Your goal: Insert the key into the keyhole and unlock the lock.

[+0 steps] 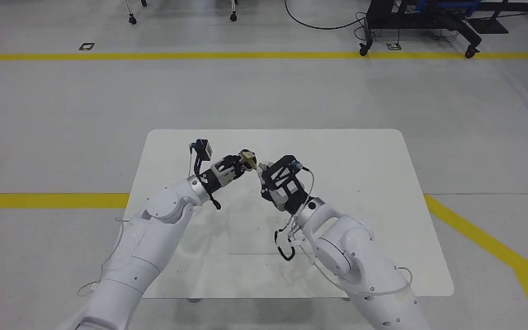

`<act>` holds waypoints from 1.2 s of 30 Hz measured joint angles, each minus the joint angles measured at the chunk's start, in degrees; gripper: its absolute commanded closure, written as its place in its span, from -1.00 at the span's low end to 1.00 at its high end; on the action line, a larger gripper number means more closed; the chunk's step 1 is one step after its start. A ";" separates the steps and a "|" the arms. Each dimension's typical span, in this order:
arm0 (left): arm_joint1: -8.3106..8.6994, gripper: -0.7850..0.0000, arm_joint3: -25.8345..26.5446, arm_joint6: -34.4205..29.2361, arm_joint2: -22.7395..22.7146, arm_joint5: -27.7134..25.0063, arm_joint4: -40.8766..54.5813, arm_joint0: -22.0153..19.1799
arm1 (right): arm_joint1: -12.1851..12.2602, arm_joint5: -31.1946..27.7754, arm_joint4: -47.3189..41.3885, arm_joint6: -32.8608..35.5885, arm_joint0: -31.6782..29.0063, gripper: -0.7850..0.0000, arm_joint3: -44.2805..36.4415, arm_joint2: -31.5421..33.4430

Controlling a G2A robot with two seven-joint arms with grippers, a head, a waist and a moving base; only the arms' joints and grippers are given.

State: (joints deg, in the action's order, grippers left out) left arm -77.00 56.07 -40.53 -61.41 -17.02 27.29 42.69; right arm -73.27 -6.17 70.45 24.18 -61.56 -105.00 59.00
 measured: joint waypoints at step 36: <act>0.09 1.00 4.23 2.19 -2.26 0.20 -4.70 1.88 | -2.63 4.41 3.01 2.90 3.93 0.19 3.72 -2.79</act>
State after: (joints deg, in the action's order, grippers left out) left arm -76.91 60.30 -38.34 -63.66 -16.82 22.59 44.57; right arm -75.90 -1.75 73.47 27.09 -57.63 -101.28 56.21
